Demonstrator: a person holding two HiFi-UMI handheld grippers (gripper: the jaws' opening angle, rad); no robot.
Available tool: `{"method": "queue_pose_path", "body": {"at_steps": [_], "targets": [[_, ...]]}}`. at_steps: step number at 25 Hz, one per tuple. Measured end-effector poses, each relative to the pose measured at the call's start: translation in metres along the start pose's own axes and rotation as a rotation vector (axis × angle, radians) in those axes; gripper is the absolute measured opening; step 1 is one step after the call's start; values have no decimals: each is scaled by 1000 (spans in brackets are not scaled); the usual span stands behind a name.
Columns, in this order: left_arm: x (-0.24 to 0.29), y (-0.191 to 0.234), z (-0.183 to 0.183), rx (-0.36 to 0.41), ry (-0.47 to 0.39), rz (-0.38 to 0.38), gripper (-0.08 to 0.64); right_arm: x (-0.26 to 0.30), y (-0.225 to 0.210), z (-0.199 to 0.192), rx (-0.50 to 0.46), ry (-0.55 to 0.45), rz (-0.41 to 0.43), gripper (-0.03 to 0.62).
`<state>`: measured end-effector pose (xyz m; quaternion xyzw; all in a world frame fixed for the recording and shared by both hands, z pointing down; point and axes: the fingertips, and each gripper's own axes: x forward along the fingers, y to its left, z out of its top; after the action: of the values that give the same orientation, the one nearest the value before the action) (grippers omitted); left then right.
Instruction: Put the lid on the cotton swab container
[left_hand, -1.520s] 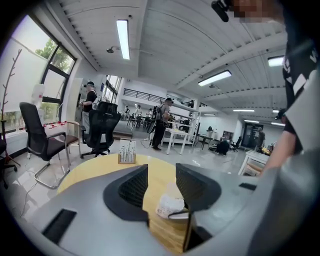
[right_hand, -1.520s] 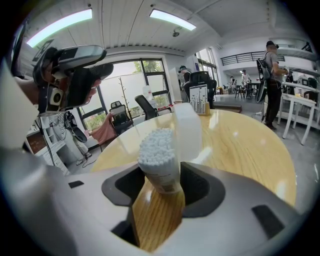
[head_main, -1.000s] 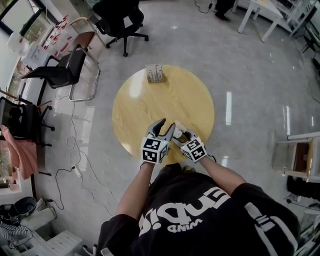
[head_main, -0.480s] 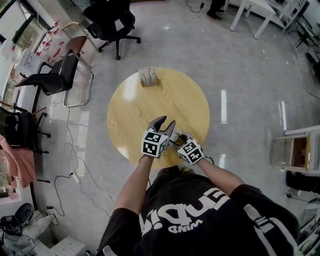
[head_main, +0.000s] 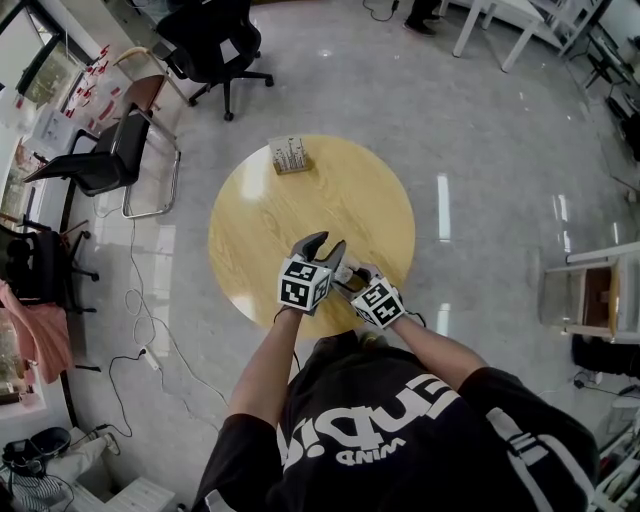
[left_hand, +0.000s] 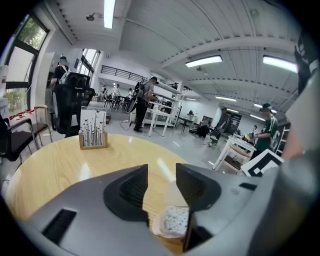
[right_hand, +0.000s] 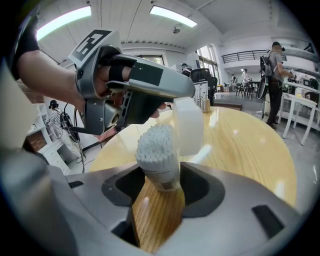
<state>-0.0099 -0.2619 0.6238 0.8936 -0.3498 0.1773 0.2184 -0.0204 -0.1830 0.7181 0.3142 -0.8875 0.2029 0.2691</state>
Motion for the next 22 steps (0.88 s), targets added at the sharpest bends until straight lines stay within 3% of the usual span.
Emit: {"method": "queue_pose_path", "body": {"at_steps": [22], "targets": [[-30,-3,-15,-13,-6,1,166,-1,3,-6,-4,15,1,215]]}}
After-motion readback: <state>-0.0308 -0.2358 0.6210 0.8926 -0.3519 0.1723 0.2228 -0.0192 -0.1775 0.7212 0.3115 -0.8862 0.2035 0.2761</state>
